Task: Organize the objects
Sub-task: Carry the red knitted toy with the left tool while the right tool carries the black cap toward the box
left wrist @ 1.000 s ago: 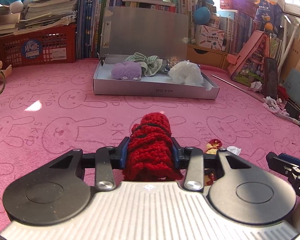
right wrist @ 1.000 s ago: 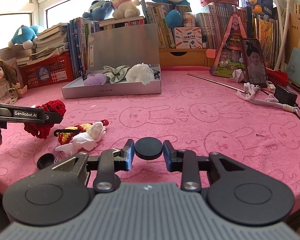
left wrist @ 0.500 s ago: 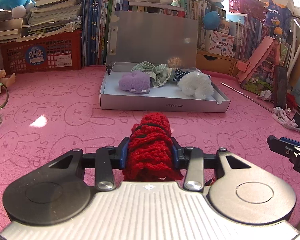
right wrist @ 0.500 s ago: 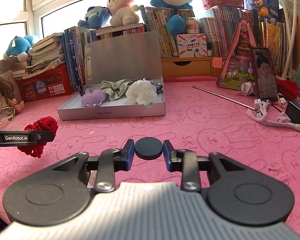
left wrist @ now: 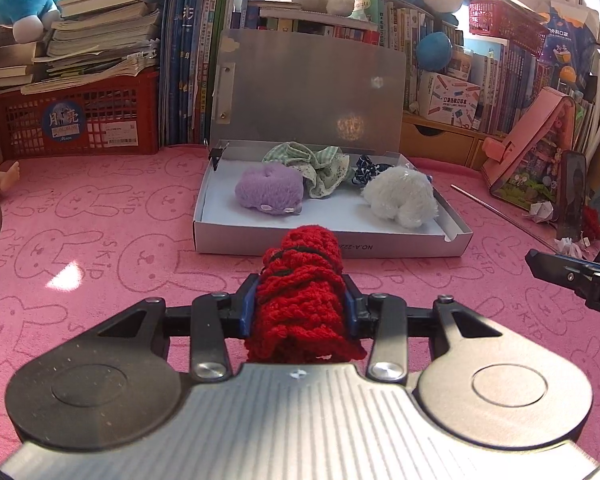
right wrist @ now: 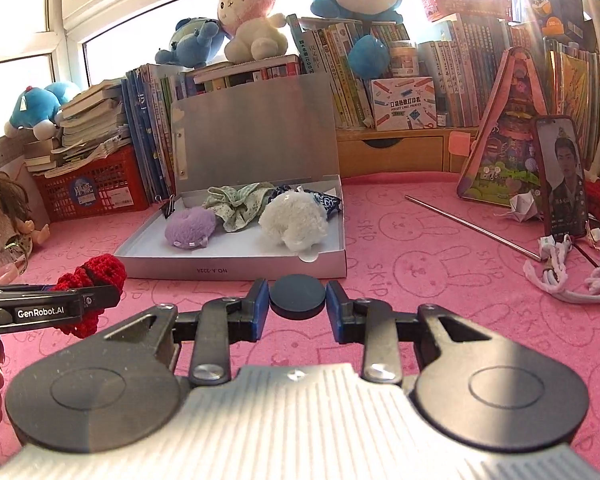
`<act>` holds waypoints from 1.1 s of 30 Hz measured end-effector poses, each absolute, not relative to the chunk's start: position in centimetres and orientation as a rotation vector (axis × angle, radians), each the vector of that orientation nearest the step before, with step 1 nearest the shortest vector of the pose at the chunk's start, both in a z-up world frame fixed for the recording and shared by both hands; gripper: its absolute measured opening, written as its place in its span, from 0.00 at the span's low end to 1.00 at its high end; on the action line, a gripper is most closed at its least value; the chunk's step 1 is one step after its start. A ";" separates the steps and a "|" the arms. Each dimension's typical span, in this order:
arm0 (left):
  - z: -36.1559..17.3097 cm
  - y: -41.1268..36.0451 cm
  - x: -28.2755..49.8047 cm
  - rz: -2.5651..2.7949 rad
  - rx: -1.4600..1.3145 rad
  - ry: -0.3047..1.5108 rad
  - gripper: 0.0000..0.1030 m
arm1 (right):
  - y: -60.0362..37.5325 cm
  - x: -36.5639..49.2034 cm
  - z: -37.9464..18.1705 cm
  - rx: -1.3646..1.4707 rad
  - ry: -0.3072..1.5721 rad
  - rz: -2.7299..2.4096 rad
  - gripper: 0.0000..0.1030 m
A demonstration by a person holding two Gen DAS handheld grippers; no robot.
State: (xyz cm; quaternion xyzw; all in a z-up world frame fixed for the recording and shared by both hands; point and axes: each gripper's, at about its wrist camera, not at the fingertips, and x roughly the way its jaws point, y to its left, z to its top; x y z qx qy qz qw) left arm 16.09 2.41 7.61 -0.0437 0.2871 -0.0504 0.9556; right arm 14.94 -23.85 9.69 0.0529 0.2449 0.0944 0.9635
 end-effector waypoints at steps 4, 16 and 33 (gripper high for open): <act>7.8 2.8 17.2 -0.091 -0.095 0.585 0.45 | -23.9 16.3 10.3 0.105 0.494 0.190 0.34; 8.5 4.1 20.5 -0.091 -0.141 0.576 0.45 | -23.9 20.4 10.5 0.116 0.540 0.210 0.34; 7.8 4.8 25.6 -0.078 -0.159 0.568 0.45 | -24.3 25.5 9.5 0.169 0.602 0.210 0.34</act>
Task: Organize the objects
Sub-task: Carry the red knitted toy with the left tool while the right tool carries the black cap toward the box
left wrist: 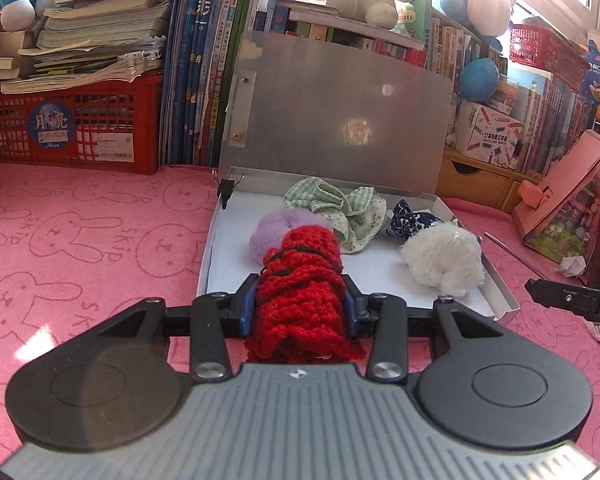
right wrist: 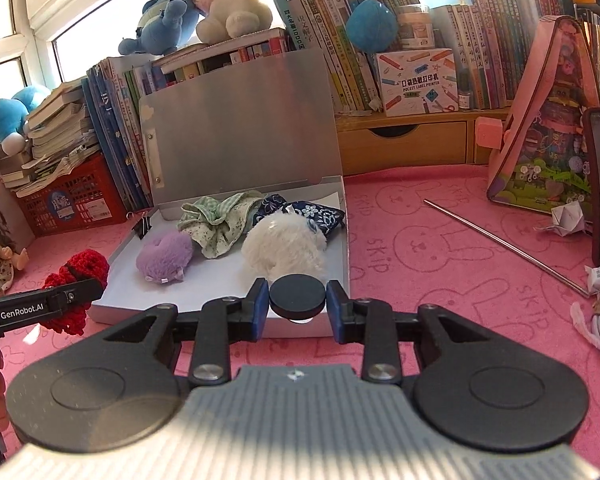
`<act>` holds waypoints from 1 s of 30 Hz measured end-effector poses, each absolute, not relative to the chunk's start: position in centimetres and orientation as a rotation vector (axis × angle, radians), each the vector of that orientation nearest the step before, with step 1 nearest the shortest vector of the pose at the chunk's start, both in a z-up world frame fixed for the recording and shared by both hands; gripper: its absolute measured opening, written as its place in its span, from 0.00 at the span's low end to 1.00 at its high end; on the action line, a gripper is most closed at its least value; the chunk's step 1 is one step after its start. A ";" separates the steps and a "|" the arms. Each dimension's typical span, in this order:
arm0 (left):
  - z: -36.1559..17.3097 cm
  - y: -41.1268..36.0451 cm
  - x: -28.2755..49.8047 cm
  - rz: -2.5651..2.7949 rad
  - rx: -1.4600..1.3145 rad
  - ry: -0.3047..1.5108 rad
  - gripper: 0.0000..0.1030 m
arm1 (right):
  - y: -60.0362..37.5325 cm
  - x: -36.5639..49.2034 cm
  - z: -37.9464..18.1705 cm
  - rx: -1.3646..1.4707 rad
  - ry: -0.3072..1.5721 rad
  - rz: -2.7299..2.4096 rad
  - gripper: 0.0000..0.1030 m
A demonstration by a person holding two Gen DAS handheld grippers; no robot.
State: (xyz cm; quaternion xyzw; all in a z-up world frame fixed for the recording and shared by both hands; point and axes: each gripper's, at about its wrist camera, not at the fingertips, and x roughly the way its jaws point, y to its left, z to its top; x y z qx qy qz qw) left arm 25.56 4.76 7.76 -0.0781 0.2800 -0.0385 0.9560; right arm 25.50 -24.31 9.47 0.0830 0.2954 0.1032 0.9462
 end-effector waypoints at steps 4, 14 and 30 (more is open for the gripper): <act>7.5 4.8 27.2 -0.070 -0.160 0.580 0.45 | -24.3 26.8 9.2 0.178 0.618 0.204 0.34; 5.9 4.7 30.5 -0.072 -0.192 0.643 0.45 | -24.2 29.7 8.2 0.217 0.676 0.224 0.34; 4.5 3.9 35.4 -0.105 -0.106 0.758 0.45 | -22.5 33.5 6.2 0.210 0.782 0.238 0.35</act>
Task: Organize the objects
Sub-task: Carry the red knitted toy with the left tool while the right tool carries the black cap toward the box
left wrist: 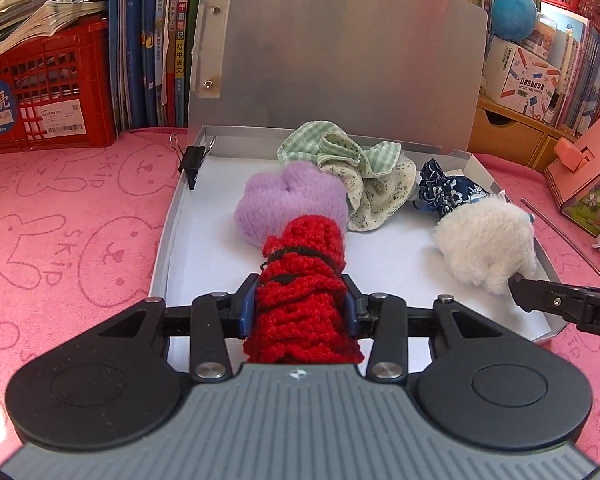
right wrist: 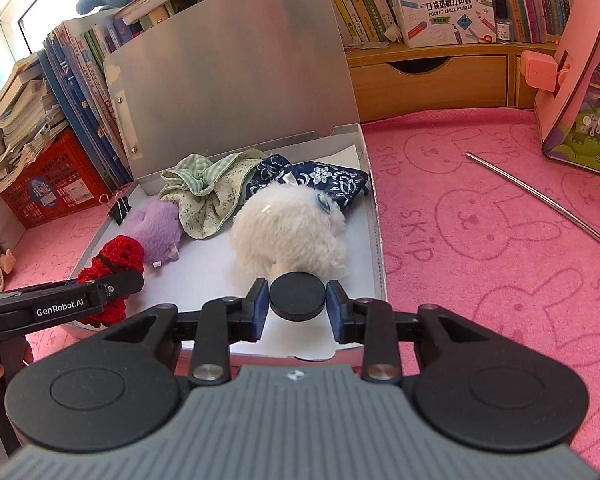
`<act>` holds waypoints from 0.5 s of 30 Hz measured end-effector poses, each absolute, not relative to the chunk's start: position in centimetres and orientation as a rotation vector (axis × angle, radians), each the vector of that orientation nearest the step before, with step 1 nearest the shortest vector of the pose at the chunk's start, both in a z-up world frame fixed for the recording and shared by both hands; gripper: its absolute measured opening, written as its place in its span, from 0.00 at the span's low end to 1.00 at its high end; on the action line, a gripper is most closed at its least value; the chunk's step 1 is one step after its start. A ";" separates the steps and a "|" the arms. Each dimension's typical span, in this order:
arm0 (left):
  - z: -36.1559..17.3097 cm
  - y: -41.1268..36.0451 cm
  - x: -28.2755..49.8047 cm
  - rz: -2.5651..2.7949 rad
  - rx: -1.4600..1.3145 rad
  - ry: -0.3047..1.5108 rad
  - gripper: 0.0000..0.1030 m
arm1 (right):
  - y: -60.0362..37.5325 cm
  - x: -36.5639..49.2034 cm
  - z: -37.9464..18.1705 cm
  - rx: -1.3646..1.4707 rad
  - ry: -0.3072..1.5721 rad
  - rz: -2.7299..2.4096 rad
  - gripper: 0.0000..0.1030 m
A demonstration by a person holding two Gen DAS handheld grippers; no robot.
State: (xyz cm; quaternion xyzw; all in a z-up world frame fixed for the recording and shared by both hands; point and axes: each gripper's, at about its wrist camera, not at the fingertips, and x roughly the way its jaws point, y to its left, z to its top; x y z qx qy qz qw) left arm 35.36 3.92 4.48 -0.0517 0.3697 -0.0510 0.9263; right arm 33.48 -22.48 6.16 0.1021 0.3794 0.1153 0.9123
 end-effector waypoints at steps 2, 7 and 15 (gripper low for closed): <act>4.2 4.0 35.8 -0.098 -0.102 0.764 0.45 | -22.3 33.9 6.0 0.201 0.786 0.232 0.34; 4.2 4.3 37.0 -0.066 -0.090 0.758 0.45 | -22.3 34.8 6.0 0.193 0.788 0.217 0.34; 3.8 5.0 37.8 -0.019 -0.076 0.743 0.45 | -22.8 36.1 5.8 0.204 0.784 0.192 0.34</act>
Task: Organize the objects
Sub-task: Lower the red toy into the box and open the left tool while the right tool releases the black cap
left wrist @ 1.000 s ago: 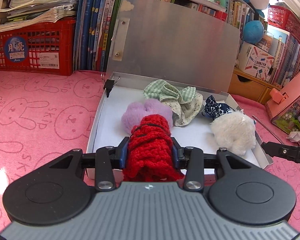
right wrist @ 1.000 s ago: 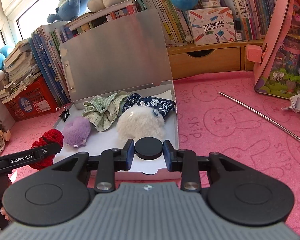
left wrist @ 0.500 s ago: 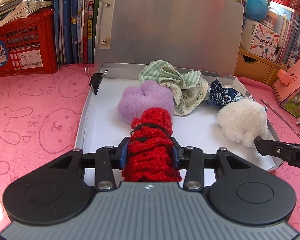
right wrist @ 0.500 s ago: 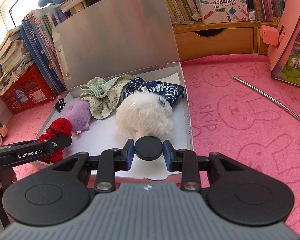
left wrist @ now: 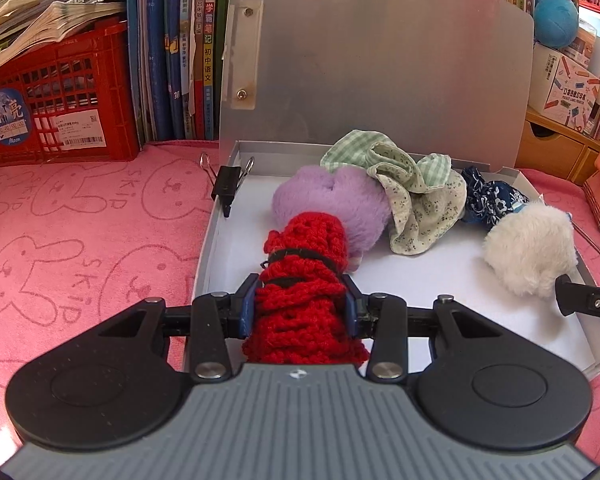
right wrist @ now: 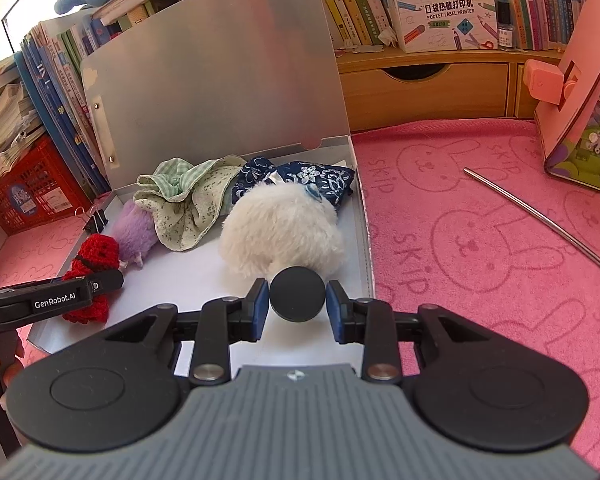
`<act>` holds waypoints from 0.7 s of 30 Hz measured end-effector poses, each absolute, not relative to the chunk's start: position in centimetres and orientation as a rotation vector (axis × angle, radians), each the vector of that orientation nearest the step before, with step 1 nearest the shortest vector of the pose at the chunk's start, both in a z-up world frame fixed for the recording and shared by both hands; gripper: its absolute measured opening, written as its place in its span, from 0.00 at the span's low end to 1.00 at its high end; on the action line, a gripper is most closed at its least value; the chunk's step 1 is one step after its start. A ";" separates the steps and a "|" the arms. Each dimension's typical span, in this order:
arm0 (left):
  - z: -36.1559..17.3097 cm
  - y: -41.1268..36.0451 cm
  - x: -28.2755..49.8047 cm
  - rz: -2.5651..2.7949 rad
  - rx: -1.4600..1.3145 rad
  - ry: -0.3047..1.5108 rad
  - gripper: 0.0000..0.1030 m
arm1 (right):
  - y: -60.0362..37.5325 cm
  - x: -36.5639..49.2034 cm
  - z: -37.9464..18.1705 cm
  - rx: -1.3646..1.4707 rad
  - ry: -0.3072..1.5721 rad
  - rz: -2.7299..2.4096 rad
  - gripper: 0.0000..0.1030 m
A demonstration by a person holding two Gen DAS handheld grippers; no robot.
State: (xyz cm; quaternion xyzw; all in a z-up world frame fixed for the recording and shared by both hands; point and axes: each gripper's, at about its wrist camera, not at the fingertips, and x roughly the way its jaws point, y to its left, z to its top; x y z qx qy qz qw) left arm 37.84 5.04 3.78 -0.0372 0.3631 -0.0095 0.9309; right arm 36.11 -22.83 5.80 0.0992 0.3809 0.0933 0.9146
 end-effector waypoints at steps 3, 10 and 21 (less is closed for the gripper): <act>3.9 5.2 38.0 -0.006 -0.061 0.731 0.45 | -23.1 36.5 5.6 0.202 0.784 0.181 0.34; 3.8 4.6 38.2 0.006 -0.028 0.709 0.45 | -23.0 36.8 5.3 0.198 0.778 0.180 0.35; 5.1 4.2 36.8 -0.023 -0.050 0.636 0.77 | -23.8 36.0 5.8 0.273 0.740 0.192 0.58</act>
